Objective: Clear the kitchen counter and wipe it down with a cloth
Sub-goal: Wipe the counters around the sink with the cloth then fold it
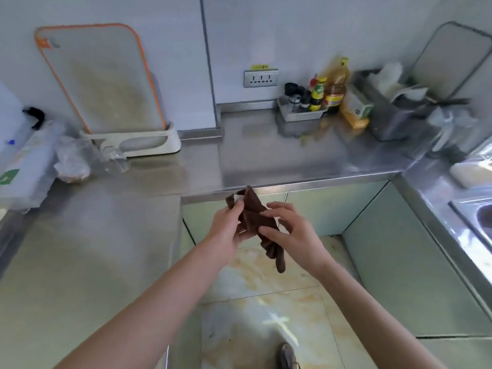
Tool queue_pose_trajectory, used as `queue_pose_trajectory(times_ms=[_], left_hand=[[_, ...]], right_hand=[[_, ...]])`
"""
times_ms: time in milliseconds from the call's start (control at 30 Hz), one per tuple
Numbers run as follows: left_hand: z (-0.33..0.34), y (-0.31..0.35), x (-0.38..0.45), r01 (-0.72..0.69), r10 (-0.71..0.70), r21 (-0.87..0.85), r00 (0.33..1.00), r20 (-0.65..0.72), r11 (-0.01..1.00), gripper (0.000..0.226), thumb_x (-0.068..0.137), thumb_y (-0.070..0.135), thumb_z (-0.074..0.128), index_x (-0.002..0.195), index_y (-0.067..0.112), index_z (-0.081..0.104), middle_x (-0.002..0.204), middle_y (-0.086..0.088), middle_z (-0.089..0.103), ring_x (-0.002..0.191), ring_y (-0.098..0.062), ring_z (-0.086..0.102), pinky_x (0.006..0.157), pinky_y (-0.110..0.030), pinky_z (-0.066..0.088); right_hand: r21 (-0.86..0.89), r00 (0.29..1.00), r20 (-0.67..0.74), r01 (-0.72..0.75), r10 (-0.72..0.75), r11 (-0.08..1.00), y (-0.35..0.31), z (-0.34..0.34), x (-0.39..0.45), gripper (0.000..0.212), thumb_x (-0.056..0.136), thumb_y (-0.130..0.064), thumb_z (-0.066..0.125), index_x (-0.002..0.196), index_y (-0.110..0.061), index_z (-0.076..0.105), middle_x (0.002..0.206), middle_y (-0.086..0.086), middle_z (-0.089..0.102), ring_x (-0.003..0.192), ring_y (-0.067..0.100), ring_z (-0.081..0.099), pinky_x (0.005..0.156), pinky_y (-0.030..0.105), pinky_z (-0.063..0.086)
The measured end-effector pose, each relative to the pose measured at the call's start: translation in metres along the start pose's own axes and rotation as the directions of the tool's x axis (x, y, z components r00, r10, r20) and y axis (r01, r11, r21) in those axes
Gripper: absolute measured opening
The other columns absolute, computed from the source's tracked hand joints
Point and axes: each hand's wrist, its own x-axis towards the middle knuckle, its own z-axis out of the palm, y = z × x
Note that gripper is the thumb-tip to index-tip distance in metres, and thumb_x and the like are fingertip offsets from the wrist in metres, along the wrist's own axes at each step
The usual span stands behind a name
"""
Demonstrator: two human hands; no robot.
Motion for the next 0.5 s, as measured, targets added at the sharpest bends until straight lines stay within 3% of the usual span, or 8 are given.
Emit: queue_pose_trajectory(times_ms=[33, 100, 200, 267, 333, 400, 467, 500], left_hand=[[0.015, 0.000, 0.005, 0.004, -0.004, 0.006, 1.000, 0.030, 1.000, 0.024, 0.096, 0.022, 0.043, 0.079, 0.018, 0.059, 0.077, -0.005, 0.063, 0.059, -0.014, 0.064, 0.044, -0.022, 0.053], [0.049, 0.000, 0.016, -0.006, 0.001, 0.053, 0.996, 0.094, 0.999, 0.021, 0.095, 0.024, 0.045, 0.079, 0.021, 0.059, 0.081, -0.003, 0.064, 0.069, -0.015, 0.063, 0.047, -0.022, 0.054], [0.102, -0.006, 0.037, -0.040, 0.014, 0.174, 0.989, 0.147, 0.984, 0.018, 0.093, 0.028, 0.048, 0.085, 0.020, 0.061, 0.086, -0.001, 0.065, 0.074, -0.015, 0.061, 0.054, -0.024, 0.050], [0.138, -0.012, 0.050, -0.071, 0.012, 0.278, 0.978, 0.207, 0.958, 0.022, 0.092, 0.033, 0.048, 0.097, 0.017, 0.062, 0.097, -0.005, 0.066, 0.083, -0.018, 0.062, 0.062, -0.026, 0.049], [0.178, -0.015, 0.057, -0.113, 0.009, 0.369, 0.962, 0.273, 0.923, 0.028, 0.089, 0.041, 0.050, 0.099, 0.018, 0.064, 0.105, -0.007, 0.067, 0.091, -0.021, 0.064, 0.073, -0.032, 0.051], [0.221, -0.014, 0.059, -0.170, 0.006, 0.439, 0.937, 0.350, 0.882, 0.038, 0.081, 0.053, 0.056, 0.085, 0.018, 0.069, 0.092, -0.003, 0.072, 0.087, -0.018, 0.066, 0.077, -0.033, 0.053], [0.264, -0.011, 0.060, -0.176, -0.063, 0.433, 0.873, 0.484, 0.884, 0.039, 0.071, 0.053, 0.061, 0.073, 0.015, 0.068, 0.068, 0.005, 0.069, 0.069, -0.014, 0.064, 0.059, -0.023, 0.051], [0.285, -0.012, 0.060, -0.137, -0.123, 0.397, 0.818, 0.563, 0.907, 0.034, 0.071, 0.045, 0.061, 0.077, 0.012, 0.068, 0.066, 0.005, 0.068, 0.064, -0.012, 0.063, 0.053, -0.019, 0.049]], right_hand=[[-0.045, 0.997, -0.071, 0.004, -0.007, 0.999, 0.004, -0.016, -0.001, 0.013, 0.084, -0.008, 0.066, 0.096, -0.013, 0.068, 0.113, 0.000, 0.053, 0.085, -0.008, 0.058, 0.074, 0.006, 0.045], [-0.002, 0.976, -0.219, -0.012, 0.011, 1.000, 0.011, -0.049, -0.003, 0.013, 0.088, -0.011, 0.061, 0.085, -0.020, 0.070, 0.098, -0.002, 0.061, 0.083, -0.004, 0.058, 0.079, 0.013, 0.043], [0.186, 0.904, -0.414, -0.036, 0.112, 0.982, 0.020, -0.105, -0.005, 0.022, 0.093, -0.015, 0.053, 0.075, -0.019, 0.065, 0.068, -0.014, 0.061, 0.067, 0.001, 0.054, 0.071, 0.021, 0.042], [0.220, 0.858, -0.492, -0.041, 0.147, 0.975, 0.027, -0.145, -0.004, 0.024, 0.095, -0.019, 0.049, 0.073, -0.018, 0.059, 0.060, -0.018, 0.054, 0.062, 0.001, 0.048, 0.068, 0.024, 0.039], [0.222, 0.830, -0.537, -0.035, 0.152, 0.974, 0.030, -0.185, -0.003, 0.024, 0.097, -0.023, 0.047, 0.075, -0.018, 0.056, 0.062, -0.017, 0.050, 0.064, 0.005, 0.045, 0.068, 0.029, 0.037], [0.195, 0.808, -0.573, -0.029, 0.138, 0.980, 0.030, -0.223, -0.004, 0.023, 0.097, -0.025, 0.045, 0.081, -0.013, 0.056, 0.070, -0.008, 0.050, 0.070, 0.009, 0.044, 0.070, 0.032, 0.036], [0.204, 0.780, -0.610, -0.017, 0.141, 0.979, 0.030, -0.261, -0.005, 0.024, 0.097, -0.026, 0.044, 0.088, -0.009, 0.058, 0.079, 0.001, 0.052, 0.076, 0.013, 0.048, 0.072, 0.031, 0.040], [0.255, 0.762, -0.626, 0.000, 0.165, 0.967, 0.031, -0.279, -0.006, 0.024, 0.097, -0.028, 0.044, 0.088, -0.011, 0.058, 0.082, 0.004, 0.054, 0.079, 0.016, 0.050, 0.074, 0.032, 0.042]])
